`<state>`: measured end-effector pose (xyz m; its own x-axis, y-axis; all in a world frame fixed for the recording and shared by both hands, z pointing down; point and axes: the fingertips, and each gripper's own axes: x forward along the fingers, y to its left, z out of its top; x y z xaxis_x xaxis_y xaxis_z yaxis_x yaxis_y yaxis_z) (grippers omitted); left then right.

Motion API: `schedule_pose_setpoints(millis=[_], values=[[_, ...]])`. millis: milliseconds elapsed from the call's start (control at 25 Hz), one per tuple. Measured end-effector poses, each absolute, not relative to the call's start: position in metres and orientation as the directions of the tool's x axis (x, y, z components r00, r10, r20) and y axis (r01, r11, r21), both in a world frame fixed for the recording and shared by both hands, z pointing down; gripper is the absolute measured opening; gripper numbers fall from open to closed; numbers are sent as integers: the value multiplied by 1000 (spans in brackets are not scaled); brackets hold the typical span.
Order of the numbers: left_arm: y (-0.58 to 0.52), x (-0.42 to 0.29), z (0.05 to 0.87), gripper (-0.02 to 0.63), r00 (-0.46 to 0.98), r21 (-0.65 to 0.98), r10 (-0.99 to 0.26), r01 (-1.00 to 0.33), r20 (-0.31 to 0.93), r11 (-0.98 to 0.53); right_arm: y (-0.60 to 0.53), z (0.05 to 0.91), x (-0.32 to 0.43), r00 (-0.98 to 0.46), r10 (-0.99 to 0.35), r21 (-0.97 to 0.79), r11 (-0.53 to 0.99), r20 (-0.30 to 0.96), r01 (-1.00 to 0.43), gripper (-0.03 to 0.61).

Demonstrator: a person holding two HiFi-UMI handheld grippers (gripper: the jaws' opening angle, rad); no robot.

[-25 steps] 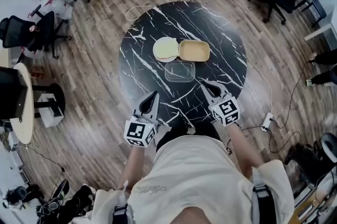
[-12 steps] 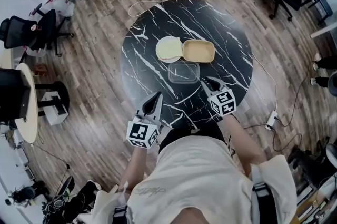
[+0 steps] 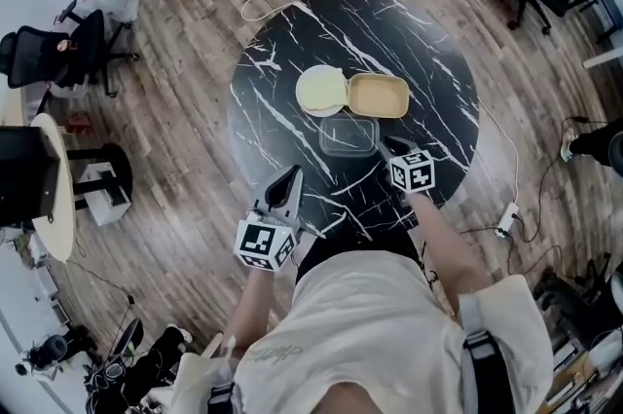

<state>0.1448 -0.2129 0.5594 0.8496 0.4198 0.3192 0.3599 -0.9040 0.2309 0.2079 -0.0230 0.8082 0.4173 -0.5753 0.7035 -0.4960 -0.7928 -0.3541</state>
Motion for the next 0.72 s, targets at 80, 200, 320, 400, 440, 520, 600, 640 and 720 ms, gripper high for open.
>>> schedule_pose_setpoints(millis=[80, 200, 320, 400, 440, 520, 600, 640, 720], values=[[-218, 145, 560, 25, 851, 232, 413, 352, 324, -907, -25, 817, 209, 405, -566, -361, -800, 718, -478, 66], [-227, 146, 562, 25, 854, 232, 399, 336, 334, -913, -27, 828, 215, 399, -550, -379, -819, 734, -432, 66], [-235, 144, 563, 25, 852, 232, 392, 327, 346, -916, -27, 839, 217, 392, -530, -388, -836, 752, -387, 67], [-237, 142, 565, 25, 850, 235, 391, 324, 354, -916, -24, 848, 216, 382, -519, -390, -845, 765, -366, 66], [-238, 141, 566, 25, 849, 236, 391, 323, 356, -916, -22, 852, 216, 379, -519, -398, -847, 766, -354, 69], [-240, 140, 569, 25, 848, 237, 390, 321, 359, -917, -22, 854, 216, 380, -526, -420, -846, 761, -329, 69], [-243, 140, 572, 25, 848, 241, 387, 316, 362, -918, -22, 853, 218, 381, -523, -422, -849, 763, -319, 66], [-244, 140, 573, 25, 848, 243, 386, 314, 362, -918, -22, 850, 219, 379, -511, -410, -855, 771, -318, 63], [-245, 139, 573, 25, 848, 247, 389, 315, 360, -916, -21, 844, 222, 360, -481, -380, -869, 799, -317, 51]])
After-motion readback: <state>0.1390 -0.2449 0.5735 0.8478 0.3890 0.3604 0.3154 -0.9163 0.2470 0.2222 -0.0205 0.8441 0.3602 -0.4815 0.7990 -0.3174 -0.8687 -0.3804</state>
